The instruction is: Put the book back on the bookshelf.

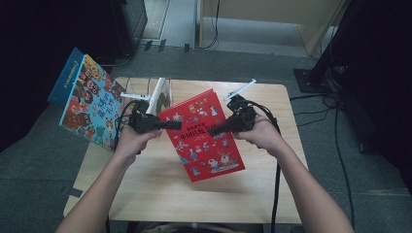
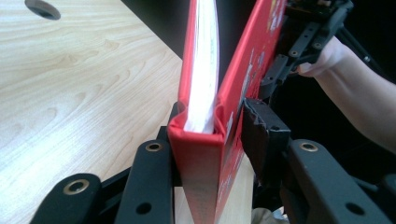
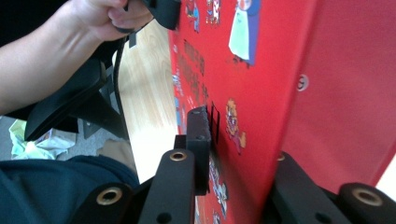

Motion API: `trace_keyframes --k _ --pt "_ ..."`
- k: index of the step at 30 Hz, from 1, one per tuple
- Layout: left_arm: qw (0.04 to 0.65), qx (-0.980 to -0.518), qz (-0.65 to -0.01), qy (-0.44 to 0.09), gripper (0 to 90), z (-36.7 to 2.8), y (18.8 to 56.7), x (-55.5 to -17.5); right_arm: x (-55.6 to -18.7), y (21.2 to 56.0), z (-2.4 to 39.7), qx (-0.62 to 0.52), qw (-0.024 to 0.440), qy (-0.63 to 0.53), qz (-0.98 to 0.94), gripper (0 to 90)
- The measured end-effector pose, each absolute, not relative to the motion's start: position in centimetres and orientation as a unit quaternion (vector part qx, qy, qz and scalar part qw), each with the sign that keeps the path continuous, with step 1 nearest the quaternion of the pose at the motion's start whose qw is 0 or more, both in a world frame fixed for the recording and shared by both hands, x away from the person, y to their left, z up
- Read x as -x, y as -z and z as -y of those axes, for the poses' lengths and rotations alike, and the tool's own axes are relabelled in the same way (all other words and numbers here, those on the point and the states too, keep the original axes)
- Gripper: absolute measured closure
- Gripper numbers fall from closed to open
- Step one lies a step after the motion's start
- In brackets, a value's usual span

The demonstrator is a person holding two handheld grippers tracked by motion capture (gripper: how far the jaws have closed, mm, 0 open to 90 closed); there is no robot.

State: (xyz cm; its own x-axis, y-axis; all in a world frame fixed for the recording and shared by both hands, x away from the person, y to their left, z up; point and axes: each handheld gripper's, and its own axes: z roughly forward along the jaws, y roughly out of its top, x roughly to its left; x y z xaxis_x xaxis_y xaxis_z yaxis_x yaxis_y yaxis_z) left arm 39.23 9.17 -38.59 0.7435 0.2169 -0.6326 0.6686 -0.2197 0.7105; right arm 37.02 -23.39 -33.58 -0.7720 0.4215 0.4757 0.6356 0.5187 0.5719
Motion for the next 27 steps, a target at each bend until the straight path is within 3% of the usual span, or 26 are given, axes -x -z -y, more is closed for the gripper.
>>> trace_keyframes --k 7,10,15,18,23,27 --pt "0.548 -0.763 -0.279 0.199 73.0 -8.9 37.8 -39.1 -37.8 34.3 23.8 0.325 0.163 0.375 0.853 73.3" --pt "0.546 -0.766 -0.271 0.205 77.5 -8.8 37.8 -39.1 -38.2 34.5 24.3 0.345 0.159 0.387 0.840 67.3" --pt "0.538 -0.769 -0.279 0.202 77.5 -8.4 37.8 -39.2 -38.3 35.0 24.6 0.337 0.141 0.394 0.844 65.1" --pt "0.533 -0.772 -0.286 0.198 77.5 -8.5 37.9 -39.2 -38.4 35.3 24.8 0.342 0.141 0.396 0.841 53.2" --pt "0.525 -0.768 -0.305 0.204 80.3 -8.7 38.3 -39.2 -38.5 35.8 26.1 0.364 0.125 0.387 0.838 51.3" --pt "0.512 -0.781 -0.311 0.177 80.6 -8.5 38.3 -38.9 -38.3 36.6 26.4 0.373 0.101 0.380 0.840 49.9"
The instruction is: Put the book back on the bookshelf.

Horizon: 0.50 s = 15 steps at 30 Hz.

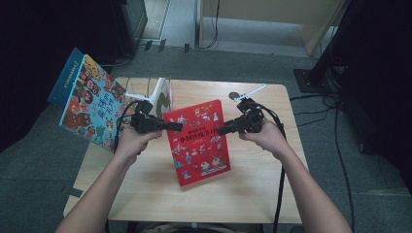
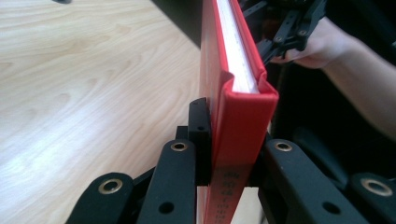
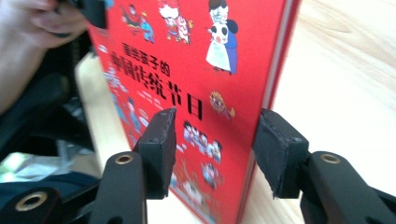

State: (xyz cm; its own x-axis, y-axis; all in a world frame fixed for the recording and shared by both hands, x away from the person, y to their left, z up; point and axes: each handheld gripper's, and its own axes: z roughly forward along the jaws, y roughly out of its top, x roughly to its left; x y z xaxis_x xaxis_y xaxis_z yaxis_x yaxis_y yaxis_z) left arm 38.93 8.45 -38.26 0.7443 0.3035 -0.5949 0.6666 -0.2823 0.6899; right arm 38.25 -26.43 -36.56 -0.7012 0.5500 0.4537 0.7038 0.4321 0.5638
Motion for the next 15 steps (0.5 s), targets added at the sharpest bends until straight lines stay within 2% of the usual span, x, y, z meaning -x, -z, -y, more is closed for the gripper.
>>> trace_keyframes --k 7,11,15 --pt "0.506 -0.782 -0.327 0.160 80.7 -8.6 38.0 -38.9 -37.7 37.3 27.1 0.368 0.070 0.404 0.835 50.1" --pt "0.504 -0.782 -0.332 0.155 80.7 -8.7 37.6 -38.9 -37.2 38.4 27.0 0.354 0.047 0.415 0.837 47.2" --pt "0.500 -0.784 -0.337 0.148 80.7 -8.6 37.0 -38.9 -36.9 39.2 26.8 0.349 0.045 0.412 0.841 47.2"
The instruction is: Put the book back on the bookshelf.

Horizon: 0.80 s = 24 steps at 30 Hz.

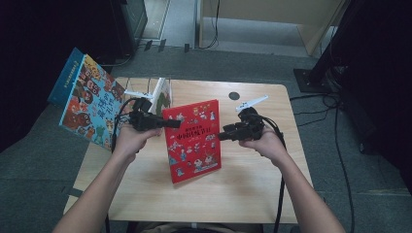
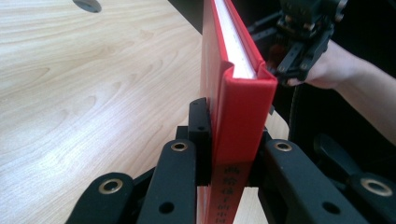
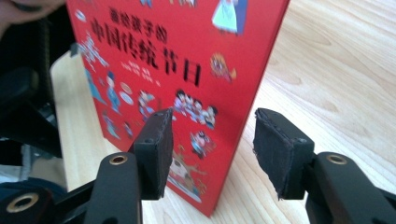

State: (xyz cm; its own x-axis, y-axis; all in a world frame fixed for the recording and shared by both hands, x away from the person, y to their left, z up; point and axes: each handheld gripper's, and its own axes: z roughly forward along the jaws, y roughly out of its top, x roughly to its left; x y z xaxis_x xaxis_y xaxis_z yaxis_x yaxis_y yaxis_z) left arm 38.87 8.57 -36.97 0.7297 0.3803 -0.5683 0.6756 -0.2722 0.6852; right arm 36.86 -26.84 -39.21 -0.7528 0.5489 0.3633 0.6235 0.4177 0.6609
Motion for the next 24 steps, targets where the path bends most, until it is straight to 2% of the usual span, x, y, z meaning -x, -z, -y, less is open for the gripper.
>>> trace_keyframes --k 12,24 --pt "0.499 -0.784 -0.350 0.119 80.6 -8.8 34.8 -39.0 -36.4 41.1 27.3 0.373 0.039 0.398 0.837 44.9" --pt "0.489 -0.785 -0.363 0.108 80.6 -9.4 34.1 -38.9 -35.4 43.9 28.2 0.389 -0.027 0.381 0.839 46.5"
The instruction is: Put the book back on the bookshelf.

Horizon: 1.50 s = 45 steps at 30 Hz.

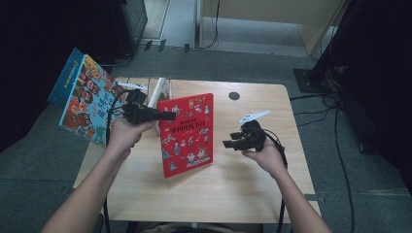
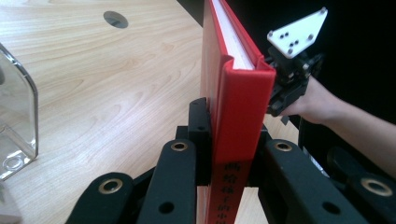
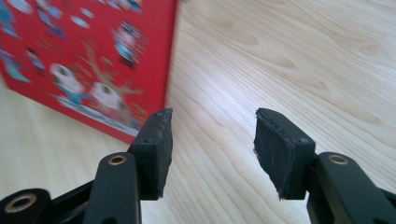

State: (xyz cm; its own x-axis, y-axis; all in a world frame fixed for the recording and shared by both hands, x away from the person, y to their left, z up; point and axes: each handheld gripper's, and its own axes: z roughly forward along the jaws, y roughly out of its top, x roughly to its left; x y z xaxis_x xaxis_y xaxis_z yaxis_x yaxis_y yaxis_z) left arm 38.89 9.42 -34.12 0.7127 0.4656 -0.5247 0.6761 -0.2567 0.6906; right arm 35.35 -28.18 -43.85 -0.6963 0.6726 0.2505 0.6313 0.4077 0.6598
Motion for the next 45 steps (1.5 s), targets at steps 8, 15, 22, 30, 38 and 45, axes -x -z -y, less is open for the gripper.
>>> trace_keyframes --k 8,15,22,30,38,45 --pt "0.496 -0.775 -0.377 0.106 80.6 -10.7 33.1 -39.0 -34.3 46.5 28.6 -0.402 0.062 -0.369 -0.836 45.8" --pt "0.500 -0.771 -0.383 0.093 80.6 -11.9 32.1 -38.9 -33.7 48.6 28.7 -0.420 0.074 -0.355 -0.832 45.5" --pt "0.503 -0.767 -0.389 0.088 80.6 -12.7 31.7 -38.8 -33.4 50.4 28.8 -0.433 0.089 -0.342 -0.829 45.8" --pt "0.504 -0.757 -0.408 0.081 80.6 -14.8 31.8 -38.1 -33.1 51.1 29.2 -0.434 0.116 -0.361 -0.818 45.0" --pt "0.503 -0.742 -0.437 0.072 80.6 -17.6 31.8 -37.1 -32.2 52.3 28.9 -0.390 0.167 -0.385 -0.819 39.9" --pt "0.507 -0.729 -0.456 0.062 80.6 -20.0 31.5 -36.1 -32.2 52.3 28.7 -0.405 0.175 -0.380 -0.813 34.2"
